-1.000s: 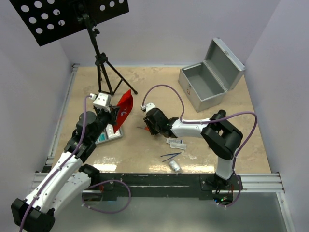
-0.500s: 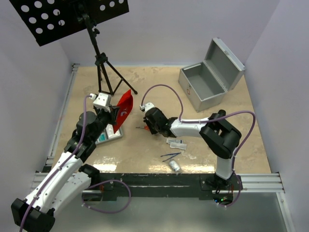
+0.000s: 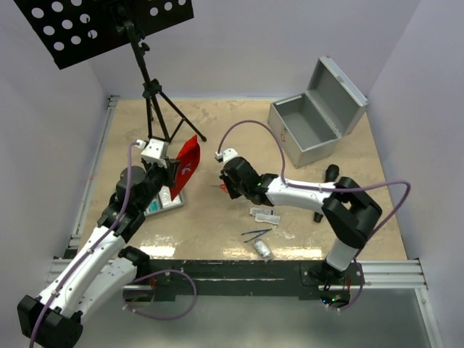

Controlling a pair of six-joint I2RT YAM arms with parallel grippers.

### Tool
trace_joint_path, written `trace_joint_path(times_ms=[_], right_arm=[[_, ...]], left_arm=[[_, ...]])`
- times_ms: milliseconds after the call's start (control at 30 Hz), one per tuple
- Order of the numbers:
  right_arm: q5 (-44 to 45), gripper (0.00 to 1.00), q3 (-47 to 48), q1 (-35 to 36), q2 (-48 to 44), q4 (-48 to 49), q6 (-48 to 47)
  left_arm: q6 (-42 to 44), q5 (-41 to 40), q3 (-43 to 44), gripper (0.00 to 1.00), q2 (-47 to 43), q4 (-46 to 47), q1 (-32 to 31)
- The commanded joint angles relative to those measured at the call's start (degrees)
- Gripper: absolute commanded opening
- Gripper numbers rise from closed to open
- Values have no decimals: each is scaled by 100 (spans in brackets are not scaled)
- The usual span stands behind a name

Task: Organize the medicine kit
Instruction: Pick up the scissors from the center of the board.

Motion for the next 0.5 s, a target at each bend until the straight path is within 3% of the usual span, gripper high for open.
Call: trace_joint_path(times_ms=[0, 467], right_arm=[[179, 0, 26, -28, -847, -292, 121], [-330, 0, 316, 51, -2860, -1224, -143]], left_arm=[[-81, 85, 157, 0, 128, 235, -32], [42, 216, 324, 0, 479, 200, -32]])
